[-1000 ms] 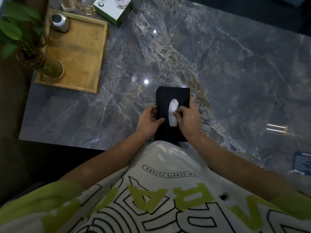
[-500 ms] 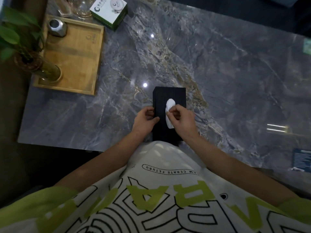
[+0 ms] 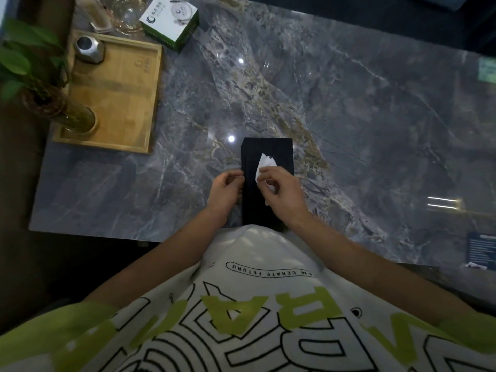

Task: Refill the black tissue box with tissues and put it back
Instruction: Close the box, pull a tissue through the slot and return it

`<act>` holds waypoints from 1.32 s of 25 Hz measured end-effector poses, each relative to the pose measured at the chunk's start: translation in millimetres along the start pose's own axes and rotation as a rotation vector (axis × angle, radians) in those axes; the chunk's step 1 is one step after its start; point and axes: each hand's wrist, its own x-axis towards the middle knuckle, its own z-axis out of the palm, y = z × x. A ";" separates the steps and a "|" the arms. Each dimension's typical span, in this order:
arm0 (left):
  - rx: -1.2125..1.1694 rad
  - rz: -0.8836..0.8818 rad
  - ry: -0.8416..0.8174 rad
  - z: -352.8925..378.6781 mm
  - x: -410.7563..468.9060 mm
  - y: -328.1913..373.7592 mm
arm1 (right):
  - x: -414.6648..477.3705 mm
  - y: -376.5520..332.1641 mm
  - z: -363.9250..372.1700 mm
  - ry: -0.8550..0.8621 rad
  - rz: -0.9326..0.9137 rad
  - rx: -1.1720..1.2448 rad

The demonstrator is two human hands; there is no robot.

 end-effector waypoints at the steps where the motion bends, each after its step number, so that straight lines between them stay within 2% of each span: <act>1: -0.002 -0.002 0.001 0.3 -0.6 0.3 | -0.2 -0.9 0.0 0.025 0.057 0.101; 5: 0.118 0.113 0.052 3.0 -3.6 0.0 | 1.7 -5.8 -0.4 0.071 0.195 0.348; 9: 0.366 0.276 0.081 8.5 -8.5 4.6 | 5.9 2.3 -4.3 0.129 0.407 0.359; 14: 0.459 0.257 0.040 14.8 -7.0 7.6 | 4.3 12.8 -7.5 0.036 0.442 0.347; 18: 0.367 0.244 0.076 12.0 -8.0 5.6 | 6.9 15.0 -5.4 -0.021 0.406 0.162; 28: 0.201 0.250 0.121 4.3 -8.0 -2.9 | 11.3 32.6 -19.8 0.123 0.434 0.060; 30: 0.167 0.212 0.119 3.4 -6.9 -5.0 | 12.0 33.7 -20.0 0.143 0.426 0.028; 33: 0.062 0.050 0.077 6.3 -7.7 -3.8 | 11.1 35.9 -19.6 0.165 0.466 0.017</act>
